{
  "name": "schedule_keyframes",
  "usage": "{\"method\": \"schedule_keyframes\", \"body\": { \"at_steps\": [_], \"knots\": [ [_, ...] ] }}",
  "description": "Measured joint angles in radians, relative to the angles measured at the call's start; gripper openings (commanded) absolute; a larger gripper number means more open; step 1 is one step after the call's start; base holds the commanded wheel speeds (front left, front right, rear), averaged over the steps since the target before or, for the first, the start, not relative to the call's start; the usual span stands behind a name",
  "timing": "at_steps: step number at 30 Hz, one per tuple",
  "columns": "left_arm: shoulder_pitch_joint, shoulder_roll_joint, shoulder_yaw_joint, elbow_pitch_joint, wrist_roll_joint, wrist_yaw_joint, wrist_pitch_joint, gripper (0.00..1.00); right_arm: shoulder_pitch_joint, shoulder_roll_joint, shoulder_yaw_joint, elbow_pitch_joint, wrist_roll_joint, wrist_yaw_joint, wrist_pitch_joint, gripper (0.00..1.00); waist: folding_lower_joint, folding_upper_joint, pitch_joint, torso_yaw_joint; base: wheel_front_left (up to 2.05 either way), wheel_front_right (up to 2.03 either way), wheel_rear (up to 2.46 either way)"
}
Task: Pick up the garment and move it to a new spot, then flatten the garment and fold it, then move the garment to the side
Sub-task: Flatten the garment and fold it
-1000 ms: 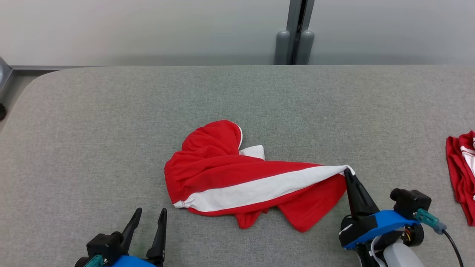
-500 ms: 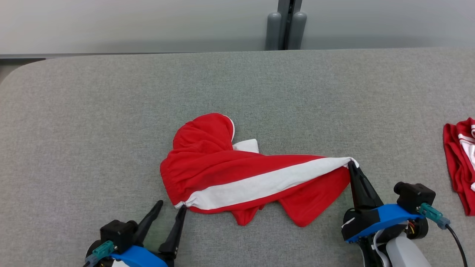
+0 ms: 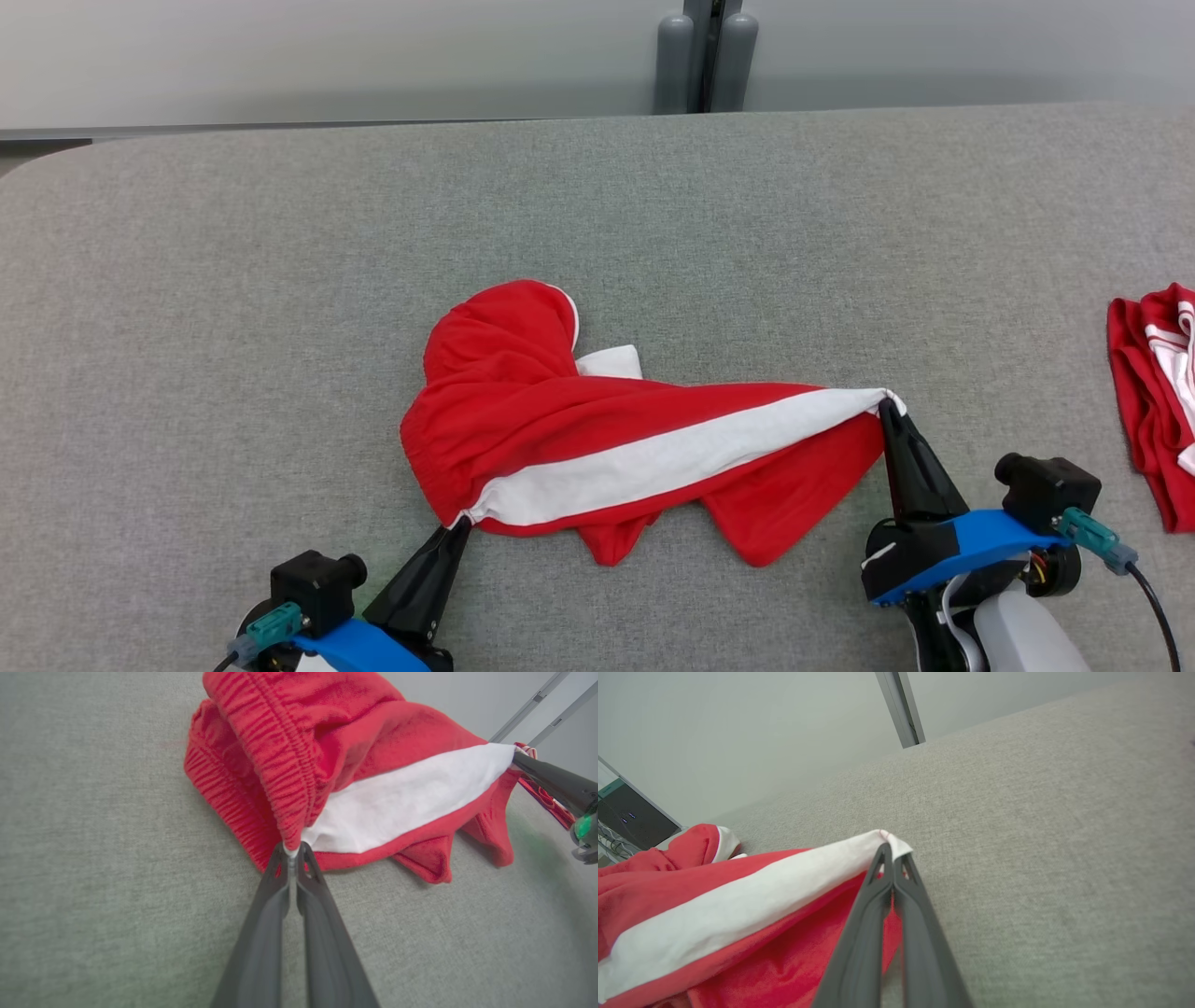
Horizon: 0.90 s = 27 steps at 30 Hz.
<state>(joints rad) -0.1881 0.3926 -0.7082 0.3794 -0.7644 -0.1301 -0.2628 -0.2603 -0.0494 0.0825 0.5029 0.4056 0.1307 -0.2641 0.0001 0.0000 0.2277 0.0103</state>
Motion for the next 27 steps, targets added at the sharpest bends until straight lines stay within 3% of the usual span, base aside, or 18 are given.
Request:
{"method": "schedule_keyframes", "body": {
  "at_steps": [5,12,20,27],
  "knots": [
    [-0.01,0.015,-0.017,-0.039,0.0,0.0,0.0,0.0,-0.003,0.0,-0.008,-0.016,0.0,0.0,0.0,0.0,0.0,0.0,-0.012,0.011,0.0,0.0,0.0],
    [-0.051,0.062,-0.006,-0.205,0.027,0.0,0.0,0.0,-0.011,0.0,-0.032,-0.139,0.007,0.0,0.0,0.0,0.0,0.0,-0.078,0.034,0.0,0.0,0.0],
    [-0.232,0.206,-0.059,-0.346,-0.052,0.0,0.006,0.0,-0.078,0.0,-0.073,-0.309,-0.039,0.0,0.0,0.0,-0.0002,0.0,-0.18,0.026,0.0,0.0,0.0],
    [-0.455,0.304,-0.087,-0.44,-0.181,0.0,0.099,0.0,-0.187,0.0,-0.057,-0.388,-0.076,0.0,0.0,0.0,-0.0003,0.0,-0.229,-0.011,0.0,0.0,0.0]
  ]
}}
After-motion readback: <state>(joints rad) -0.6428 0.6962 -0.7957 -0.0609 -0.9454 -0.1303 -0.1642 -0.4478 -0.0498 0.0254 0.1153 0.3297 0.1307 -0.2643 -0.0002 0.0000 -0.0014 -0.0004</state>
